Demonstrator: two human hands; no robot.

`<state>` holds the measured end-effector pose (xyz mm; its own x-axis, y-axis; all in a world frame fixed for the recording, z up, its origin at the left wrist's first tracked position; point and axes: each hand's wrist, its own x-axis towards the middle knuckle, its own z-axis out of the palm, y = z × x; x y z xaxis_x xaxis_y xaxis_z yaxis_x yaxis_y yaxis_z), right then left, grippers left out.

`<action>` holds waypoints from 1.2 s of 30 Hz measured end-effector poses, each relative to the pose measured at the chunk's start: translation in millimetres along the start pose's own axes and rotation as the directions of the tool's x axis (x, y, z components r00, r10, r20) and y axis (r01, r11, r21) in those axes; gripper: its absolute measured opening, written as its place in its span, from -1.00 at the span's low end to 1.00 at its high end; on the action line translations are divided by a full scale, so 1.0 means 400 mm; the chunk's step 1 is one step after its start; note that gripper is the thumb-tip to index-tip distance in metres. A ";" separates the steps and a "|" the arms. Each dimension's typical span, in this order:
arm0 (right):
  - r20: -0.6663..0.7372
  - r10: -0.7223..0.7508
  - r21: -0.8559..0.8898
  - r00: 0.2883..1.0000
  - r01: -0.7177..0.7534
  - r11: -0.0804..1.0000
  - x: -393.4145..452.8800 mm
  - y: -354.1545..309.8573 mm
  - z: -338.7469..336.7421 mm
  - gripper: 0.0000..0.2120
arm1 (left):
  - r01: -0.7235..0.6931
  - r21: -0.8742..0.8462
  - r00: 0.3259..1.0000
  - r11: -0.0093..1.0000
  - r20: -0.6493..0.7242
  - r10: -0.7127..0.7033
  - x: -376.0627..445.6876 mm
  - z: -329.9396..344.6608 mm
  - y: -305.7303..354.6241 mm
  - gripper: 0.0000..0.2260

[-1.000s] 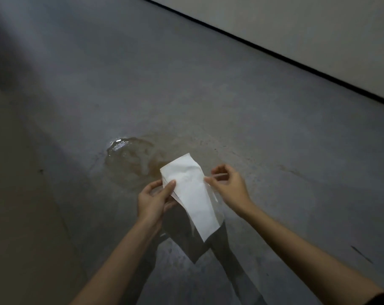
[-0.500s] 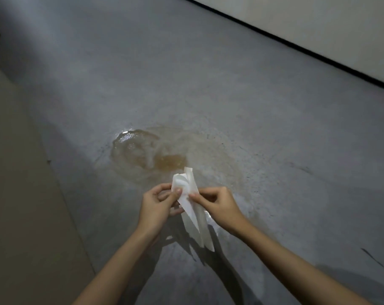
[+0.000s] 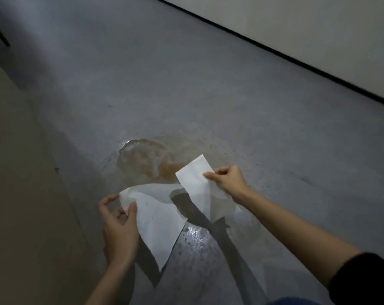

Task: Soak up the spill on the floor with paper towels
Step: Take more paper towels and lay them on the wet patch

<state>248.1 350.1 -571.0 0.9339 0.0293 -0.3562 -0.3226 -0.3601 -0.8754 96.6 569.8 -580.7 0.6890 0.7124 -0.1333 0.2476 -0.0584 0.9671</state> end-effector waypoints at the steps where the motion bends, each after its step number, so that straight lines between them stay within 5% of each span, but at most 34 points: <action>1: -0.015 0.023 0.042 1.000 -0.022 0.999 0.004 -0.012 0.001 -0.76 | -0.066 0.046 0.998 0.997 -0.009 0.067 -0.003 0.003 0.008 -0.74; 6: 0.061 0.093 0.306 0.994 -0.108 0.946 -0.025 -0.007 -0.021 -0.59 | -0.293 0.180 0.956 0.939 0.032 0.292 -0.005 0.062 0.040 -0.75; 11: 0.176 0.066 0.395 0.982 -0.131 0.909 -0.032 0.010 -0.058 -0.77 | -0.381 0.116 0.914 0.917 0.198 0.354 0.012 0.145 0.080 -0.48; 18: 0.177 0.067 0.407 0.982 -0.135 0.903 -0.020 0.016 -0.011 -0.76 | -0.470 0.245 0.848 0.848 0.392 0.357 0.029 0.191 0.115 -0.78; 22: 0.241 0.042 0.396 0.970 -0.138 0.908 -0.014 0.028 0.030 -0.81 | -0.314 0.253 0.877 0.915 0.448 0.177 0.052 0.201 0.098 -0.71; 29: 0.052 -0.014 0.269 0.999 0.000 0.963 -0.003 0.057 0.091 -0.94 | -0.027 0.090 0.870 0.996 0.492 -0.021 0.045 0.203 0.099 -0.84; 32: 0.016 -0.078 0.193 0.997 0.073 0.979 -0.008 0.060 0.101 -0.92 | 0.096 -0.005 0.871 0.995 0.484 -0.082 0.052 0.198 0.100 -0.71; 36: 0.139 -0.113 0.200 0.984 0.083 0.976 -0.020 0.063 0.105 -0.86 | 0.160 -0.028 0.898 0.987 0.420 -0.134 0.053 0.200 0.094 -0.84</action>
<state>226.0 379.9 -603.9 0.9337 0.1993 -0.2975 -0.2680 -0.1623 -0.9497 175.2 526.7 -564.6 0.8711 0.3539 -0.3404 0.3361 0.0759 0.9388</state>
